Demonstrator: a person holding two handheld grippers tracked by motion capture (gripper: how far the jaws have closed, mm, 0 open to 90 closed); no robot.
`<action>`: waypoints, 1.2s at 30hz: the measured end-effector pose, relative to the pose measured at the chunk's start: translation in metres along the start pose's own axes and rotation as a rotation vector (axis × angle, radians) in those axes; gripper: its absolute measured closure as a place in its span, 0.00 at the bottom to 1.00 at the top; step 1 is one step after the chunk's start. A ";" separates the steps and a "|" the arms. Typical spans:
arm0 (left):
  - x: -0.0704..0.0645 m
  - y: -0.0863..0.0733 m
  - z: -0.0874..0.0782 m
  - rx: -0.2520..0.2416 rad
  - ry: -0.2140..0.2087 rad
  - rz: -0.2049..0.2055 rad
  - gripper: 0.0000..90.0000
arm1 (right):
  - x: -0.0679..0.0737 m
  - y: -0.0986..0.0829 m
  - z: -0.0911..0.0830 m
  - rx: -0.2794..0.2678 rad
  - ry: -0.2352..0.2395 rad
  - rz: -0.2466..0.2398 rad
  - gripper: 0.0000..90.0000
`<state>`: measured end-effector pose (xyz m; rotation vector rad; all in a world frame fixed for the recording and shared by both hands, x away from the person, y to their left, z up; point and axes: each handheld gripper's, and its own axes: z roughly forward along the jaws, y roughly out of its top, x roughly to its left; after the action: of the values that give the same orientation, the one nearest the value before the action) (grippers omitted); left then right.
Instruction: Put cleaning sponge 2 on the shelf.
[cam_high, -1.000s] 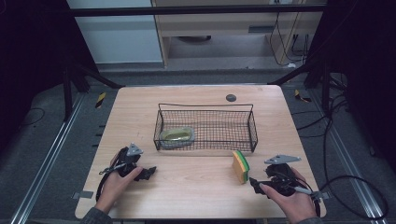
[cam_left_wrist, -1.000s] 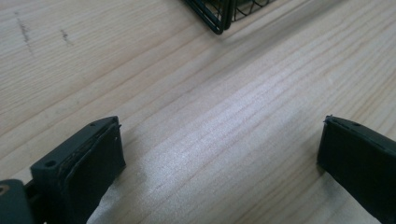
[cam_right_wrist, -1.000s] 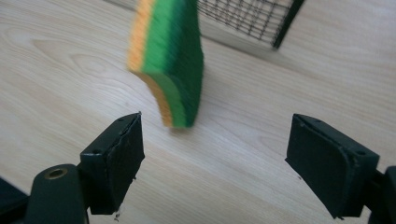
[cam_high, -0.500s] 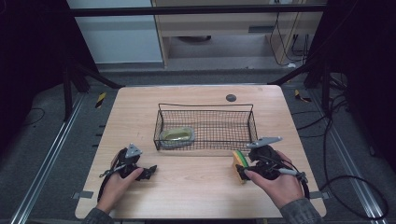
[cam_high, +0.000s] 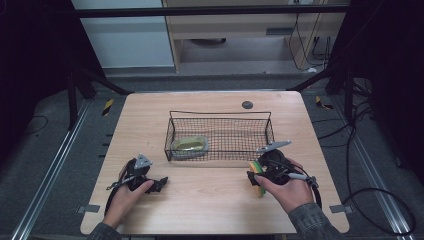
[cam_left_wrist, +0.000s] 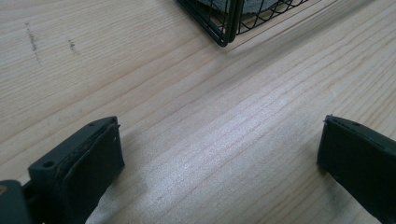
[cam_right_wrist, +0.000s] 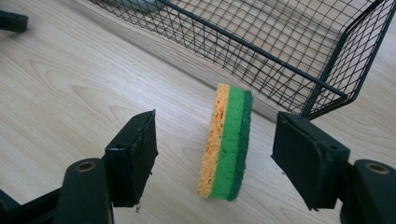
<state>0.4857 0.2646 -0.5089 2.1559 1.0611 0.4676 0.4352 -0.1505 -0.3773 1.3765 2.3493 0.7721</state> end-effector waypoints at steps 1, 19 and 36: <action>0.000 0.000 0.000 0.000 0.000 0.000 0.00 | 0.000 0.000 0.001 0.004 0.005 0.004 0.34; 0.001 0.000 0.000 0.001 -0.001 0.004 0.00 | 0.003 0.001 0.020 0.058 -0.015 -0.006 0.32; 0.001 0.000 0.000 0.000 -0.001 0.001 0.00 | 0.002 0.000 0.032 0.106 -0.025 0.002 0.35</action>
<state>0.4868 0.2649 -0.5089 2.1563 1.0601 0.4669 0.4508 -0.1398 -0.4032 1.4228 2.4007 0.6345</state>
